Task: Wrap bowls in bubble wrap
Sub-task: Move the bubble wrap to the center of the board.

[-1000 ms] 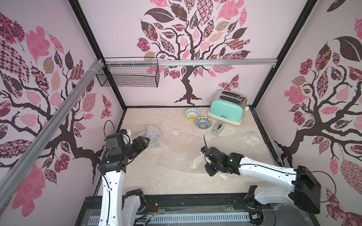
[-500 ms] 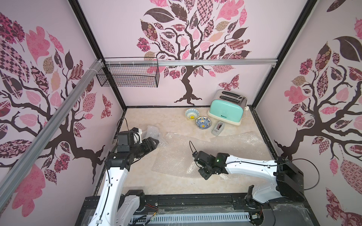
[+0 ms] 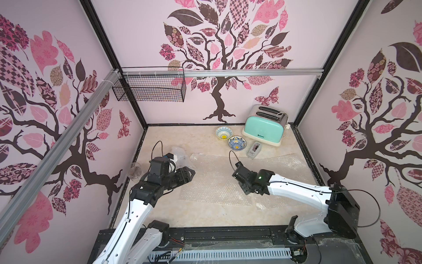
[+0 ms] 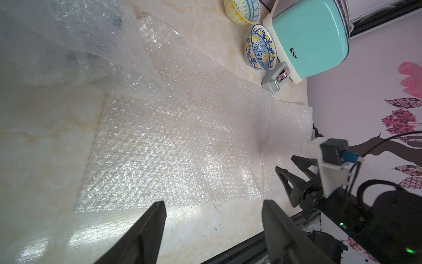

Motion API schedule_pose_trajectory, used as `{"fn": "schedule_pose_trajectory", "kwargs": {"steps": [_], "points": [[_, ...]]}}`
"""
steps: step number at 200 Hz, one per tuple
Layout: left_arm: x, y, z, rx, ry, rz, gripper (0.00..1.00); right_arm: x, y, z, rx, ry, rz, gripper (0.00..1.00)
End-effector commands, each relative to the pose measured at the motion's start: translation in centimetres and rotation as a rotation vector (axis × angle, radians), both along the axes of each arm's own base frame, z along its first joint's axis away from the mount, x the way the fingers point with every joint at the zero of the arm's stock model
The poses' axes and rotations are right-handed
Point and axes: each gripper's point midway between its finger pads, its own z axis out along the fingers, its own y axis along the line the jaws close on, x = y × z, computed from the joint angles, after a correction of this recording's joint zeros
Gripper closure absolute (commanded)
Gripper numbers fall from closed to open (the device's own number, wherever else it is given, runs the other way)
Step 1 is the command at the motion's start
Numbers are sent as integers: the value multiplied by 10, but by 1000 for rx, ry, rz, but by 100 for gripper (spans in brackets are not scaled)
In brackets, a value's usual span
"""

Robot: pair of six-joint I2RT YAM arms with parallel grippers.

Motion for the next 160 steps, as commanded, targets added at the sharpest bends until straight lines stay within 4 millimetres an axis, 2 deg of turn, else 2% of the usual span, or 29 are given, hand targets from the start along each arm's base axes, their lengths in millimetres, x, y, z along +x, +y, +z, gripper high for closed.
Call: {"fn": "schedule_pose_trajectory", "kwargs": {"steps": [1, 25, 49, 69, 84, 100, 116, 140, 160], "points": [[14, 2, -8, 10, -13, 44, 28, -6, 62, 12, 313, 24, 119, 42], [23, 8, -14, 35, -26, 87, 29, 2, 112, 20, 539, 53, 146, 52], [31, 10, -15, 24, -47, 122, 29, 10, 160, 12, 651, 110, 209, 62], [32, 10, -20, 32, -30, 123, 29, 20, 183, -8, 648, 157, 212, 63], [33, 11, -20, 35, -34, 131, 29, 22, 195, -30, 625, 208, 216, 65], [34, 11, -20, 35, -36, 133, 29, 18, 198, -51, 591, 269, 219, 67], [33, 11, -19, 34, -38, 133, 29, 10, 192, -69, 576, 310, 215, 69], [34, 11, -19, 33, -42, 126, 29, -17, 169, -93, 508, 411, 201, 71], [35, 10, -19, 30, -43, 129, 29, -39, 146, -98, 480, 456, 184, 73]]}}
